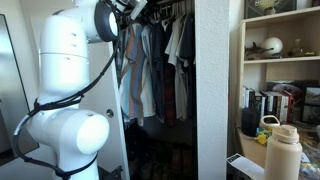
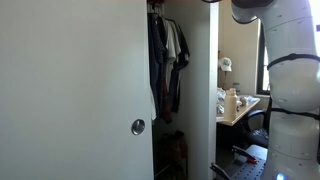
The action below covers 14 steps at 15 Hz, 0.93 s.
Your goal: Move the hanger with the black and white shirt to the right
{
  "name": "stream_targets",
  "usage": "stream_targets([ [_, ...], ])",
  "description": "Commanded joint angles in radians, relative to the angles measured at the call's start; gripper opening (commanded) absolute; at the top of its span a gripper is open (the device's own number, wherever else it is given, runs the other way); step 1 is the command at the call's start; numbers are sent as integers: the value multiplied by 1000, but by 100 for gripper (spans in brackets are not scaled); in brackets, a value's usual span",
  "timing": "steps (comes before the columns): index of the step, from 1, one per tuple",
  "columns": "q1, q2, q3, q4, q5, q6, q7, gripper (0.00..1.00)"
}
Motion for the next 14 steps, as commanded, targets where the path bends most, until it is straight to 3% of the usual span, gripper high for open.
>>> stream_targets([
  [1,-6,27,9,81,79,-2,-22,100],
  [7,-17,30,-2,144,139,-3,-18,100],
  [14,-23,31,-24,148,85,-20,-9,100],
])
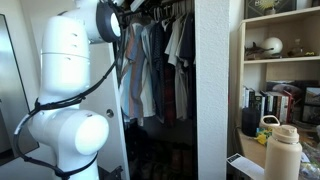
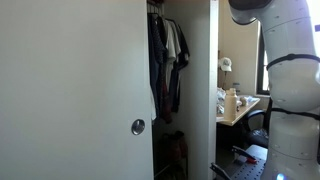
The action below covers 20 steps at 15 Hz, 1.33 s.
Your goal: Move the hanger with the black and white shirt to the right
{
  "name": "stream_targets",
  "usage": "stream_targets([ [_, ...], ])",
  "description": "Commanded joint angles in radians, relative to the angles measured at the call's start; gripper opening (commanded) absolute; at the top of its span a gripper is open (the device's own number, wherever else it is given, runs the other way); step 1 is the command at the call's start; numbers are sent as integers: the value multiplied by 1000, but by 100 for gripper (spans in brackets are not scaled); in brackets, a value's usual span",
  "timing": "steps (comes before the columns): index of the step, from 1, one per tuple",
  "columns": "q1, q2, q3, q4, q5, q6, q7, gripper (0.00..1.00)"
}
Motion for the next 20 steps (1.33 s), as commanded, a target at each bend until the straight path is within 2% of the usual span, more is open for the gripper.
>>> stream_targets([
  [1,1,17,-10,23,-35,-21,-10,100],
  [11,7,49,-7,5,-57,-59,-5,100],
  [20,73,99,-4,39,-108,-63,-6,100],
])
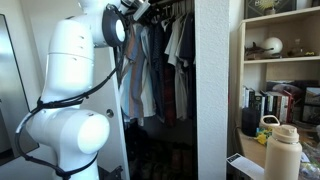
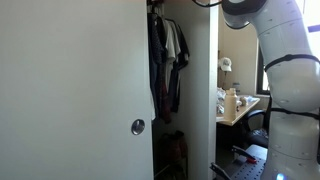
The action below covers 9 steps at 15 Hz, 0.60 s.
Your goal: Move the hanger with the black and white shirt to the right
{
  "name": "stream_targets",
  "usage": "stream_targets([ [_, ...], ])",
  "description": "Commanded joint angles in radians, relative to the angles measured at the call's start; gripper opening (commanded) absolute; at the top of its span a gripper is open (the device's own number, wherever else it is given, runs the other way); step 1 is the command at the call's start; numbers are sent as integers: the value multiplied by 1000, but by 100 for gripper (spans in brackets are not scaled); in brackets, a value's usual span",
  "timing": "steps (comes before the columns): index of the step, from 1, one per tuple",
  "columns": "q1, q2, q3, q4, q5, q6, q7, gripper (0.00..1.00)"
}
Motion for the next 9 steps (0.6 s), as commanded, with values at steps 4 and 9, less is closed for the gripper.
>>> stream_targets([
  [4,62,44,3,52,-76,-30,-12,100],
  [9,51,60,0,56,-57,-25,-13,100],
])
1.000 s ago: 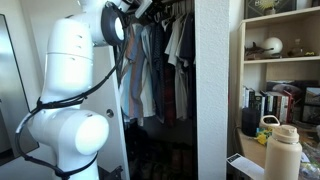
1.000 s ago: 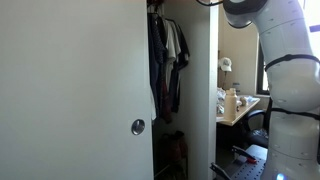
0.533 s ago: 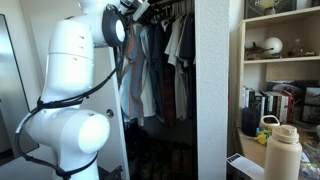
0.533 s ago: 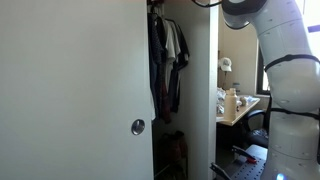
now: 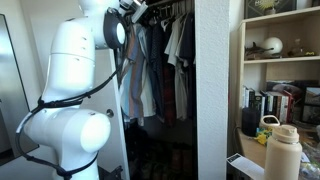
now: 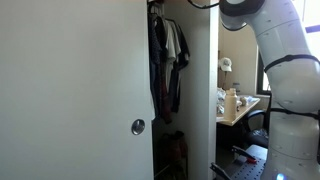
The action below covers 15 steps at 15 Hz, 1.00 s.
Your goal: Move the hanger with the black and white shirt to the right
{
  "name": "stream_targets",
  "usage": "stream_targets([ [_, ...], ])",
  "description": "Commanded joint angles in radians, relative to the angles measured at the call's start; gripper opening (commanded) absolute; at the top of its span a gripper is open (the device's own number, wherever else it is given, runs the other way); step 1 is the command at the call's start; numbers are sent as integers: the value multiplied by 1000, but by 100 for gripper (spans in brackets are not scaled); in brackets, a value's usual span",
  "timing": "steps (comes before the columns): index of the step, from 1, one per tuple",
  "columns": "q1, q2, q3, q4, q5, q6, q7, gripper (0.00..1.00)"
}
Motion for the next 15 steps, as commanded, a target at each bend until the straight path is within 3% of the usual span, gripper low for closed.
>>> stream_targets([
  [1,-1,32,0,42,10,-25,-13,100],
  [2,-6,32,-1,44,15,-24,-14,100],
  [3,-12,32,0,43,23,-22,-17,75],
  [5,-23,30,2,41,41,-22,-19,66],
  [13,-103,0,0,-8,163,-10,0,3],
  [15,-123,-6,0,-14,188,-9,1,0],
])
